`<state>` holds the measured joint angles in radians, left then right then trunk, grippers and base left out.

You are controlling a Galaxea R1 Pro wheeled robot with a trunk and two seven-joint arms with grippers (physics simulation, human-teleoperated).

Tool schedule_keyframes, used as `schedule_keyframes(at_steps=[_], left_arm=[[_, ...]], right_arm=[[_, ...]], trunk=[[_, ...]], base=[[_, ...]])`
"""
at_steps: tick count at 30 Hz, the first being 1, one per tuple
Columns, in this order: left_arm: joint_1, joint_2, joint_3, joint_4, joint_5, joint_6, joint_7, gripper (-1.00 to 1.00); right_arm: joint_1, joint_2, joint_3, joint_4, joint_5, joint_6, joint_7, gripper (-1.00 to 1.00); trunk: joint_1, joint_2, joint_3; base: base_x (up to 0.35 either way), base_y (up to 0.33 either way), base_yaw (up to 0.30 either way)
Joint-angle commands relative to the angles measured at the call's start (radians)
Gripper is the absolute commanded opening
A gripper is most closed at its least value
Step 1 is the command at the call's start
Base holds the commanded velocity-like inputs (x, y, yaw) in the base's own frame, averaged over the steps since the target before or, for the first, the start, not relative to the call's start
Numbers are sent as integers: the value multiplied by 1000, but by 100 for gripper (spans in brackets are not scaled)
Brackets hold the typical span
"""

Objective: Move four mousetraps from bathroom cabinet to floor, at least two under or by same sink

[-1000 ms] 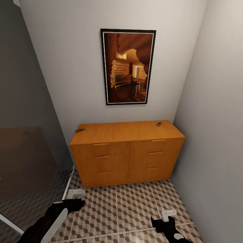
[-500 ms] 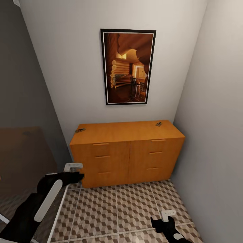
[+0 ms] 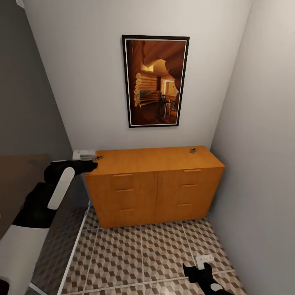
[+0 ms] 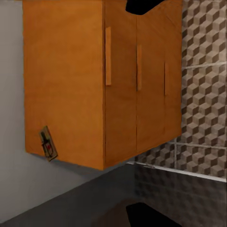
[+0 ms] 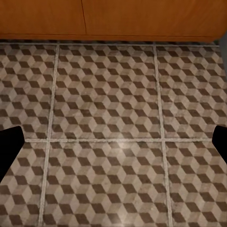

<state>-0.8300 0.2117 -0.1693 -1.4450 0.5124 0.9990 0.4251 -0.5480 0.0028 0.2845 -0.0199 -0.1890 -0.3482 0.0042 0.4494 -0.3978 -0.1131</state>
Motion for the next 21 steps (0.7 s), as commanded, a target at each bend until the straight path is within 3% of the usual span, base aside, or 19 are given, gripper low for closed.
schedule_keyframes(at_steps=[1,9,13,17,20,21], left_arm=[[-22,0,-2,9,8,2,17,100],[-95,-46,-4,17,-40,7,99,100],[-100,-50,-10,-16,-48,9,110,100],[-104,-35,-31,-52,-51,10,113,100],[-105,-11,-59,-67,-53,11,109,100],[-105,8,-78,-73,-52,12,98,100]], right_arm=[[-1,1,8,2,-10,-4,0,100],[-1,2,9,2,-10,-4,1,100],[-1,3,9,2,-10,-4,2,100],[-1,4,9,2,-10,-4,2,100],[-1,5,9,2,-9,-4,2,100],[-1,5,9,3,-9,-4,2,100]], trunk=[[1,-2,-2],[1,-2,-2],[1,-2,-2],[1,-2,-2],[1,-2,-2],[1,-2,-2]], base=[[0,0,0],[0,0,0],[0,0,0],[0,0,0],[0,0,0],[0,0,0]])
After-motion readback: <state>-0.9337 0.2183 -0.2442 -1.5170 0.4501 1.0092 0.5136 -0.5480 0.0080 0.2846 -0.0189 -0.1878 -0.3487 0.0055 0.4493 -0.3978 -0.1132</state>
